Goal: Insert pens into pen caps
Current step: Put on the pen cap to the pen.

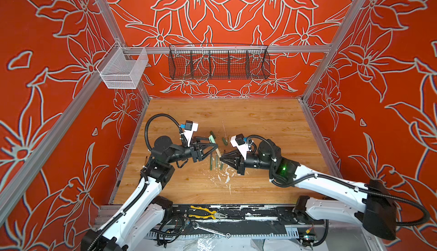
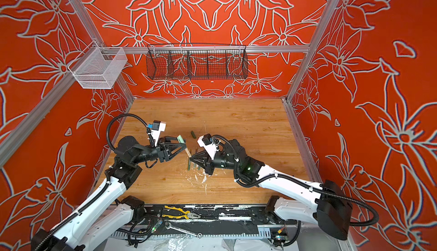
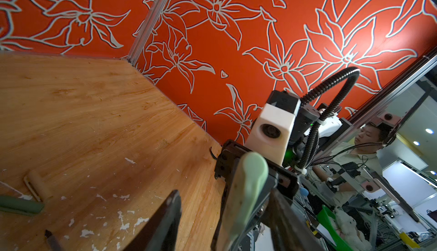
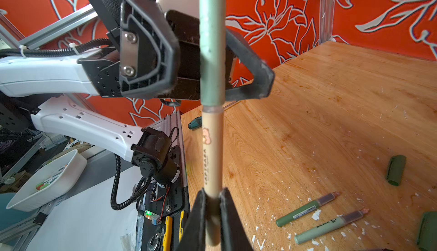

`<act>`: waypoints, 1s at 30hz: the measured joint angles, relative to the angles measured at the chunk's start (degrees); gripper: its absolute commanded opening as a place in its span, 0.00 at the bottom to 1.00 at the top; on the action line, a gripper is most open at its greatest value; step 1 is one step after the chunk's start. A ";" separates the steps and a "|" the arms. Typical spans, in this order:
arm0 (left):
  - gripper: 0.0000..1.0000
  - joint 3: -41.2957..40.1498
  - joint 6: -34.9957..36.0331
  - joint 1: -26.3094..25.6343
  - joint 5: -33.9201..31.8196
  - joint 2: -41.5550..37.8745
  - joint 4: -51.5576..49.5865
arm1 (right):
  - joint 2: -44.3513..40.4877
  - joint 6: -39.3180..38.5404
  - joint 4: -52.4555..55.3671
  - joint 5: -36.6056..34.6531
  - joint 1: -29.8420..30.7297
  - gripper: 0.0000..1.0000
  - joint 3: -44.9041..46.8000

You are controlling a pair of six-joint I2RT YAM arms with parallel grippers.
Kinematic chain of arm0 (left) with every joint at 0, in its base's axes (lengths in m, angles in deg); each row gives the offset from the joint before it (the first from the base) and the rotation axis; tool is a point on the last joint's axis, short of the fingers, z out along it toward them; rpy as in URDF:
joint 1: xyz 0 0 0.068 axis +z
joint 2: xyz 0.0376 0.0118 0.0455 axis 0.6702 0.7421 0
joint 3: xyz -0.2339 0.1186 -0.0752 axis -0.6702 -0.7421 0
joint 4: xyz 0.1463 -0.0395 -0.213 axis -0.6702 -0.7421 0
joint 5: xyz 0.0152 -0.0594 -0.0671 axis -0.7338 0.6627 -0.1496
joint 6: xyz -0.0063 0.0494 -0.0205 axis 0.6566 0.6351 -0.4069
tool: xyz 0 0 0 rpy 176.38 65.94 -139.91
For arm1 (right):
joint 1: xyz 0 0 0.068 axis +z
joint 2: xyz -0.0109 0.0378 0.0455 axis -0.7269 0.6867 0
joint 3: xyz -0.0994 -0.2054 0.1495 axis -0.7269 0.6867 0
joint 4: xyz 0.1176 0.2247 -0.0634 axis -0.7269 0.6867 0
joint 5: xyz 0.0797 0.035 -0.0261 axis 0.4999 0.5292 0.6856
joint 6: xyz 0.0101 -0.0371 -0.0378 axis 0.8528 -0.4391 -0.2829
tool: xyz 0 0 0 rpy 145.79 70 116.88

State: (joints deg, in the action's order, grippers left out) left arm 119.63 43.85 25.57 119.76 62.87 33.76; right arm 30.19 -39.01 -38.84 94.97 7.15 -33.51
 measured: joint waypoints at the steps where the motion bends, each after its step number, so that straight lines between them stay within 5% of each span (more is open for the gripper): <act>1: 0.46 0.00 0.15 0.00 0.00 -0.20 -0.20 | 0.04 0.02 0.02 0.00 0.00 0.00 -0.02; 5: 0.40 0.00 0.55 0.00 0.00 -0.28 -0.70 | 0.17 0.07 0.02 0.02 0.00 0.00 -0.02; 21: 0.47 0.00 0.33 0.00 0.39 0.94 -0.66 | 0.17 1.46 0.00 0.02 0.00 0.00 -0.04; 30: 0.37 0.00 0.13 0.00 1.27 1.33 -0.46 | 0.57 2.08 -0.22 0.04 0.00 0.00 -1.07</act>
State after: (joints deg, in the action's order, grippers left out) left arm 119.63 43.98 25.57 121.03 64.20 33.30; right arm 30.76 -36.93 -39.06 95.01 7.15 -34.58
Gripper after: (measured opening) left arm 0.366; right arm 0.121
